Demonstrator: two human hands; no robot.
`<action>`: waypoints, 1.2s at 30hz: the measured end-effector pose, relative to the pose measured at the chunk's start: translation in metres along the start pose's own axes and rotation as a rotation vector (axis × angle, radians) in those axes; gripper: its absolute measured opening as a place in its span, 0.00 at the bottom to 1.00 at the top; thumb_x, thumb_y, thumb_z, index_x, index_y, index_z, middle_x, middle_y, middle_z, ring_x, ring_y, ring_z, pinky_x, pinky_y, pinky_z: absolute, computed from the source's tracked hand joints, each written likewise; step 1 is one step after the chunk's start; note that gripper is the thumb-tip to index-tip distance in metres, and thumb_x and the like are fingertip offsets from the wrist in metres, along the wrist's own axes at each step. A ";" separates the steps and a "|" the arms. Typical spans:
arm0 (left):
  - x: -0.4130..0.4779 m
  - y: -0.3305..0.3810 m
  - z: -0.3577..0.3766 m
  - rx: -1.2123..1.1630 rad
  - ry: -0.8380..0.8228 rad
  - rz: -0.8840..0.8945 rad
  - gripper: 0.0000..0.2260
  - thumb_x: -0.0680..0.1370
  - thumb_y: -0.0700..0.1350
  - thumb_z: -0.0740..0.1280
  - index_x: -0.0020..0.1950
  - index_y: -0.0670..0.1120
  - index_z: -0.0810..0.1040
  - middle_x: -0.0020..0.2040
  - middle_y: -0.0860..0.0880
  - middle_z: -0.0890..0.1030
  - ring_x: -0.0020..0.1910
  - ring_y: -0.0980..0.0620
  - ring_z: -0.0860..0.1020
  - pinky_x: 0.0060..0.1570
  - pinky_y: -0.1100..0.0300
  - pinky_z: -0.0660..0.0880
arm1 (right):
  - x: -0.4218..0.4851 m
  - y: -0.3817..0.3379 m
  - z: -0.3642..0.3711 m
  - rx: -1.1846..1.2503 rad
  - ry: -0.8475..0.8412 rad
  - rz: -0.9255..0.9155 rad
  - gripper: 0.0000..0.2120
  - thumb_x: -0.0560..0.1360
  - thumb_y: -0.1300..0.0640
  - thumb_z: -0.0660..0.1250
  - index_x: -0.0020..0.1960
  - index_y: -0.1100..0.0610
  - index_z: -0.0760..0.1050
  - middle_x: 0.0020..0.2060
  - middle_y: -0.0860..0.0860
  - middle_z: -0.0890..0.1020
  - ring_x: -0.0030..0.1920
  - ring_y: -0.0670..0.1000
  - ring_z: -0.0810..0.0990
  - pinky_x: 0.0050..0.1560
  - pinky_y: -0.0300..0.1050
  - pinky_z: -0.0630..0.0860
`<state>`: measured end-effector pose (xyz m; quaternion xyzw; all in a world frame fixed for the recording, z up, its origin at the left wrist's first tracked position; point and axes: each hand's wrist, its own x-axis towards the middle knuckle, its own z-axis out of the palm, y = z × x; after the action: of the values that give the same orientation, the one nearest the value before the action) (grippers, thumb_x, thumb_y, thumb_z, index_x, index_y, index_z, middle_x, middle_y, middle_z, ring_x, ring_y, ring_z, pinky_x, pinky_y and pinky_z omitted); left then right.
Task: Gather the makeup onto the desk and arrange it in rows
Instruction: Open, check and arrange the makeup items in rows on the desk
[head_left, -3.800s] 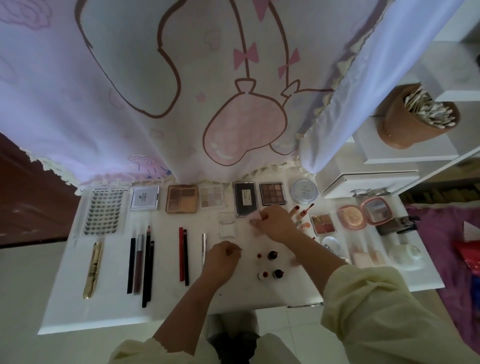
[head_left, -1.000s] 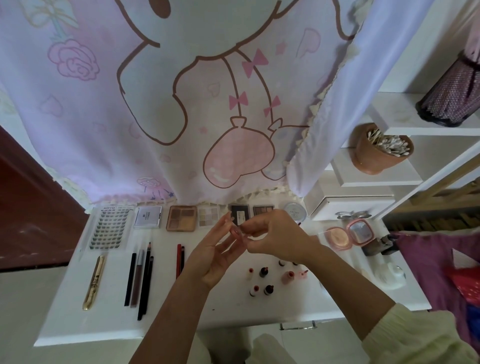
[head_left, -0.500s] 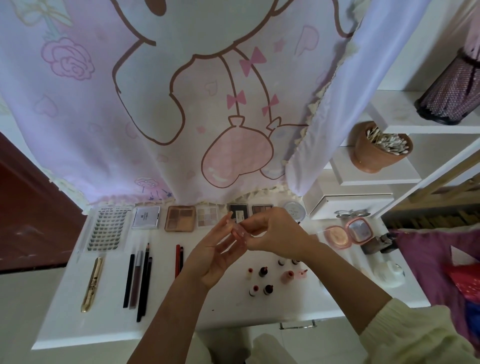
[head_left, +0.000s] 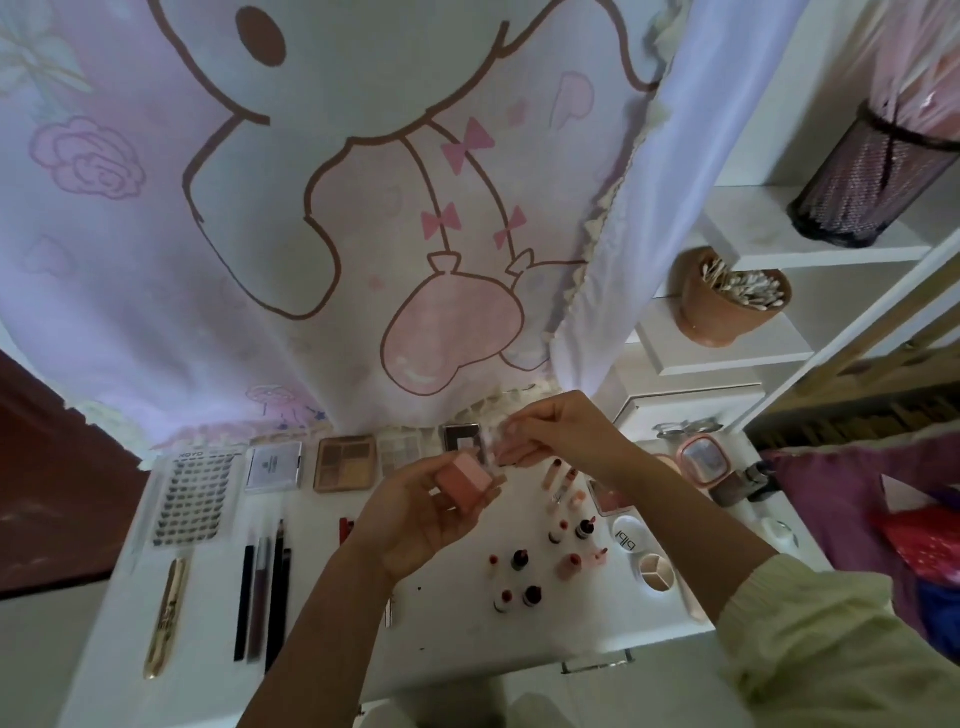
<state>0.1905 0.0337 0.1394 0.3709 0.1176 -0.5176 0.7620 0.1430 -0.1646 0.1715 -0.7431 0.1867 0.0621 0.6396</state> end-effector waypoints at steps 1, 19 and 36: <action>0.002 0.002 -0.001 0.004 -0.003 -0.010 0.19 0.72 0.42 0.67 0.61 0.37 0.75 0.52 0.32 0.81 0.45 0.39 0.83 0.37 0.57 0.81 | 0.002 0.001 -0.001 -0.002 0.005 0.010 0.08 0.76 0.65 0.67 0.53 0.65 0.82 0.41 0.57 0.86 0.42 0.54 0.86 0.46 0.45 0.83; 0.075 -0.032 -0.026 0.492 0.387 0.005 0.09 0.81 0.45 0.61 0.51 0.42 0.79 0.52 0.40 0.80 0.48 0.46 0.78 0.49 0.55 0.74 | 0.022 0.063 0.021 -0.547 0.285 0.212 0.12 0.76 0.64 0.63 0.59 0.61 0.77 0.51 0.57 0.83 0.51 0.56 0.82 0.52 0.46 0.79; 0.083 -0.050 -0.048 0.670 0.415 -0.133 0.08 0.80 0.42 0.62 0.41 0.45 0.76 0.43 0.47 0.77 0.44 0.51 0.74 0.47 0.59 0.70 | 0.032 0.113 0.044 -0.809 0.159 0.377 0.14 0.76 0.65 0.62 0.62 0.62 0.72 0.69 0.66 0.69 0.72 0.62 0.66 0.68 0.51 0.69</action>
<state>0.1926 -0.0014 0.0367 0.6873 0.1174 -0.4894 0.5238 0.1386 -0.1407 0.0489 -0.8887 0.3282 0.1881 0.2592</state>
